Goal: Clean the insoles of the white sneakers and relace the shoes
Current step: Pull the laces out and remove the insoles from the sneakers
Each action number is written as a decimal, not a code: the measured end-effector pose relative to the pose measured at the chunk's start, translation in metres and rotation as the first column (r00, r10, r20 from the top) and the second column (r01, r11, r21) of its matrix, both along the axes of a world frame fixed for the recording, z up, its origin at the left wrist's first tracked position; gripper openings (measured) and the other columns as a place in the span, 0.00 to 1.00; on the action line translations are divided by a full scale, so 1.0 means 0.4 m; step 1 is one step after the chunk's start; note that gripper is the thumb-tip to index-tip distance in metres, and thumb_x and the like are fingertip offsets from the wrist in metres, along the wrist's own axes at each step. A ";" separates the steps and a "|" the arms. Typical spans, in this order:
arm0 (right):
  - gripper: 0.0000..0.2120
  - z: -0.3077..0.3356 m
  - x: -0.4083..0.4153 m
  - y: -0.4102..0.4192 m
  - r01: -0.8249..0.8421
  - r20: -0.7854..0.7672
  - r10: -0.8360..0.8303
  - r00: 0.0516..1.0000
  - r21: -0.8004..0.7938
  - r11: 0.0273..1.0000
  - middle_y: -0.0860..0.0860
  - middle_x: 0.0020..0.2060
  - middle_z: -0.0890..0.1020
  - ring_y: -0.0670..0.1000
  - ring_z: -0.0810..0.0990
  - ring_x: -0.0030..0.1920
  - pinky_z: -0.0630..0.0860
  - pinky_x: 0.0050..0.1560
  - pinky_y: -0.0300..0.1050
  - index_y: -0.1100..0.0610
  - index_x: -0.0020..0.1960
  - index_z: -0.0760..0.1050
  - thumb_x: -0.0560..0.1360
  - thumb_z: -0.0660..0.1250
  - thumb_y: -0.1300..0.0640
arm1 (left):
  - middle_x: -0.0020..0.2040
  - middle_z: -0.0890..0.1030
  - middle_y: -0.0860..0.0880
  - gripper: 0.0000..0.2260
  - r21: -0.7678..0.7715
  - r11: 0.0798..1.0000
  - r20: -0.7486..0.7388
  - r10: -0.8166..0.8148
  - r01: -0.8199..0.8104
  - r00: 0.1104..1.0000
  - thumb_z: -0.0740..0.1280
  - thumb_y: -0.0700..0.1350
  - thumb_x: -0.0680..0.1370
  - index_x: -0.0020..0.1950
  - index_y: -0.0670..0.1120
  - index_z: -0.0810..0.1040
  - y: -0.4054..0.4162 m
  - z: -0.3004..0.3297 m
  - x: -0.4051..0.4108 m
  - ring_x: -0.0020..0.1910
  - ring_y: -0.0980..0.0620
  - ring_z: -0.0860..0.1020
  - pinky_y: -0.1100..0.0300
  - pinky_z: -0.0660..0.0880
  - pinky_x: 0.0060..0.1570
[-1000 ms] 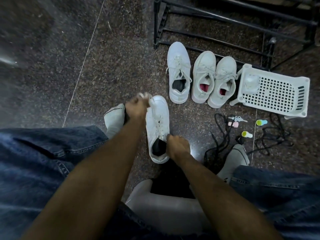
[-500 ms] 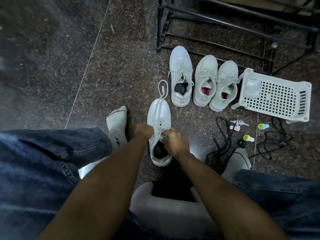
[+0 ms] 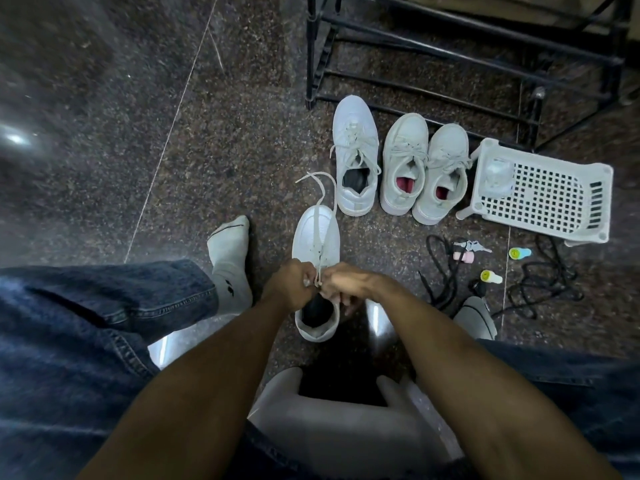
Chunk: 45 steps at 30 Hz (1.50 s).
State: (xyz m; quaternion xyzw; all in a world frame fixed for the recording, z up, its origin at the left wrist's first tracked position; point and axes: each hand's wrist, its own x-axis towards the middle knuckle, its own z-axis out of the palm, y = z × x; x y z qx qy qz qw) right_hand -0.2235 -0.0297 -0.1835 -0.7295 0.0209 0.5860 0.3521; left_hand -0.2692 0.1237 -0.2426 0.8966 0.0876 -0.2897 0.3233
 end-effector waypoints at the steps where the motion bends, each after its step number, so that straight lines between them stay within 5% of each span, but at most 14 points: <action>1: 0.03 0.012 0.017 -0.014 0.013 -0.022 -0.013 1.000 -0.002 1.000 0.53 0.31 0.72 0.49 0.69 0.28 0.78 0.39 0.49 0.59 0.43 0.74 0.74 0.62 0.63 | 0.45 0.78 0.48 0.07 0.005 1.000 0.004 0.022 -0.023 1.000 0.72 0.45 0.71 0.37 0.50 0.75 0.000 0.001 -0.006 0.44 0.47 0.76 0.56 0.73 0.43; 4: 0.05 0.061 0.088 -0.057 0.172 -0.028 -0.171 0.985 0.068 0.983 0.50 0.28 0.71 0.46 0.66 0.26 0.82 0.42 0.51 0.58 0.52 0.77 0.78 0.64 0.59 | 0.35 0.77 0.49 0.10 -0.073 0.967 -0.093 0.236 -0.243 0.967 0.70 0.44 0.73 0.32 0.47 0.76 -0.007 0.009 -0.006 0.39 0.48 0.75 0.53 0.73 0.41; 5: 0.06 0.080 0.115 -0.069 0.234 -0.013 -0.234 0.972 0.090 0.968 0.49 0.27 0.70 0.45 0.65 0.25 0.83 0.43 0.52 0.59 0.54 0.76 0.78 0.65 0.58 | 0.32 0.76 0.49 0.13 -0.145 0.894 -0.171 0.400 -0.424 0.900 0.70 0.44 0.73 0.28 0.46 0.76 -0.009 0.019 0.007 0.37 0.48 0.75 0.52 0.73 0.41; 8: 0.11 0.112 0.181 -0.097 0.408 0.162 -0.413 0.896 0.066 0.911 0.51 0.25 0.69 0.46 0.63 0.23 0.83 0.45 0.56 0.65 0.55 0.76 0.76 0.67 0.59 | 0.31 0.76 0.46 0.13 -0.300 0.451 -0.298 0.792 -0.840 0.532 0.66 0.41 0.75 0.30 0.43 0.74 -0.024 0.085 0.081 0.31 0.49 0.73 0.56 0.71 0.33; 10: 0.07 0.104 0.196 -0.117 0.509 0.303 -0.482 0.822 -0.008 0.861 0.52 0.26 0.72 0.48 0.69 0.24 0.83 0.43 0.57 0.62 0.49 0.78 0.75 0.69 0.59 | 0.29 0.75 0.45 0.12 -0.426 0.248 -0.250 0.892 -0.870 0.376 0.63 0.39 0.76 0.32 0.43 0.71 -0.014 0.133 0.149 0.28 0.49 0.71 0.58 0.68 0.30; 12: 0.08 0.077 0.182 -0.142 0.551 0.442 -0.455 0.773 -0.111 0.827 0.55 0.30 0.78 0.54 0.79 0.29 0.83 0.40 0.55 0.62 0.44 0.77 0.75 0.69 0.57 | 0.26 0.72 0.47 0.12 -0.525 0.205 -0.197 0.915 -0.826 0.353 0.62 0.38 0.76 0.31 0.42 0.71 0.001 0.180 0.208 0.25 0.50 0.69 0.59 0.66 0.28; 16: 0.13 0.002 0.103 -0.168 0.488 0.532 -0.296 0.793 -0.263 0.832 0.55 0.30 0.83 0.55 0.83 0.32 0.82 0.43 0.55 0.59 0.39 0.78 0.76 0.65 0.50 | 0.23 0.71 0.51 0.13 -0.611 0.343 -0.038 0.887 -0.713 0.460 0.64 0.37 0.75 0.30 0.43 0.72 0.018 0.251 0.285 0.24 0.53 0.67 0.61 0.67 0.28; 19: 0.13 -0.034 0.020 -0.142 0.380 0.521 -0.129 0.844 -0.411 0.828 0.55 0.45 0.83 0.56 0.82 0.45 0.75 0.47 0.47 0.56 0.54 0.75 0.76 0.65 0.48 | 0.27 0.74 0.45 0.12 -0.559 0.523 0.137 0.824 -0.644 0.550 0.66 0.46 0.73 0.34 0.40 0.77 0.030 0.239 0.314 0.27 0.51 0.69 0.58 0.68 0.28; 24: 0.25 -0.071 -0.087 -0.070 0.108 0.481 0.125 0.868 -0.428 0.897 0.57 0.58 0.80 0.61 0.78 0.58 0.74 0.56 0.52 0.50 0.64 0.68 0.72 0.65 0.38 | 0.35 0.75 0.49 0.11 -0.351 0.644 0.238 0.763 -0.680 0.601 0.64 0.51 0.77 0.43 0.44 0.75 0.006 0.191 0.252 0.35 0.52 0.73 0.57 0.69 0.37; 28: 0.23 -0.077 -0.131 -0.001 -0.064 0.476 0.282 0.833 -0.424 0.903 0.57 0.58 0.78 0.61 0.77 0.59 0.73 0.55 0.52 0.52 0.62 0.68 0.73 0.65 0.41 | 0.58 0.76 0.41 0.22 0.075 0.822 0.089 0.559 -0.565 0.825 0.66 0.50 0.71 0.62 0.43 0.71 -0.001 0.095 0.108 0.57 0.39 0.76 0.47 0.75 0.54; 32: 0.18 -0.086 -0.133 0.022 -0.008 0.519 0.257 0.815 -0.434 0.901 0.58 0.56 0.80 0.63 0.78 0.57 0.73 0.53 0.52 0.55 0.59 0.69 0.74 0.64 0.46 | 0.56 0.79 0.44 0.15 0.039 0.963 -0.224 0.268 -0.266 0.937 0.68 0.45 0.71 0.56 0.48 0.72 -0.036 0.061 0.003 0.55 0.42 0.78 0.51 0.76 0.54; 38: 0.14 -0.086 -0.124 -0.002 0.009 0.534 0.209 0.819 -0.377 0.926 0.61 0.55 0.79 0.64 0.77 0.56 0.73 0.53 0.52 0.58 0.58 0.73 0.73 0.62 0.55 | 0.57 0.78 0.42 0.18 0.298 0.949 -0.105 -0.075 0.104 0.992 0.67 0.48 0.75 0.61 0.47 0.66 -0.053 0.069 -0.008 0.55 0.38 0.78 0.48 0.74 0.49; 45: 0.12 -0.094 -0.101 -0.064 0.116 0.560 0.123 0.819 -0.371 0.921 0.60 0.53 0.81 0.63 0.78 0.55 0.74 0.52 0.52 0.55 0.58 0.70 0.75 0.62 0.55 | 0.50 0.79 0.43 0.12 0.185 0.982 0.000 -0.031 0.031 1.000 0.63 0.43 0.75 0.56 0.50 0.65 0.008 0.055 -0.021 0.47 0.37 0.79 0.50 0.74 0.44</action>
